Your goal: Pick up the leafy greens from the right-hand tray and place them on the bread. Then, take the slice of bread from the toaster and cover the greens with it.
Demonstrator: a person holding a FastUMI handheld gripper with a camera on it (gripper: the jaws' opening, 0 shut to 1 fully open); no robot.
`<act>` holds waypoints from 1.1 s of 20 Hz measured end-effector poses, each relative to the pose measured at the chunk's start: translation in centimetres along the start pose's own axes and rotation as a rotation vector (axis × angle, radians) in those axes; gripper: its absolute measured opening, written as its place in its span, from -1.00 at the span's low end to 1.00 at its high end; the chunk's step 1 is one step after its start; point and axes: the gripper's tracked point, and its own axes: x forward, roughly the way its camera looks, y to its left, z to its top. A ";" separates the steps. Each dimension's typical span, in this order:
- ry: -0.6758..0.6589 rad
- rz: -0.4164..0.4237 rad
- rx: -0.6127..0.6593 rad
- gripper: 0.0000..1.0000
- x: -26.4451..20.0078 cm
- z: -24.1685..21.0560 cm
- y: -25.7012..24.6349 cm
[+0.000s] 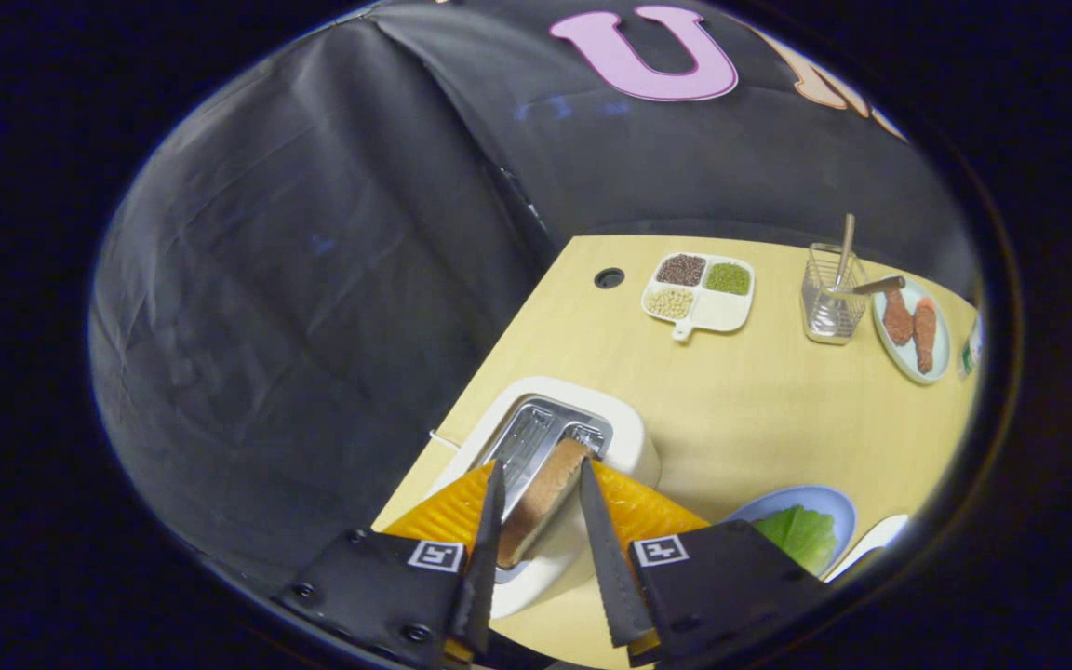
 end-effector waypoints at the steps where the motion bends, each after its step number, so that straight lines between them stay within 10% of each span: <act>1: -0.001 0.000 -0.005 -0.24 -0.3 0.0 -0.1; 3: -0.023 -0.005 0.039 -0.62 0.0 0.3 -0.3; 19: -0.210 0.087 0.062 -0.62 -7.9 1.4 -1.0; 22: -0.213 0.122 0.148 -0.88 -9.3 1.3 -1.7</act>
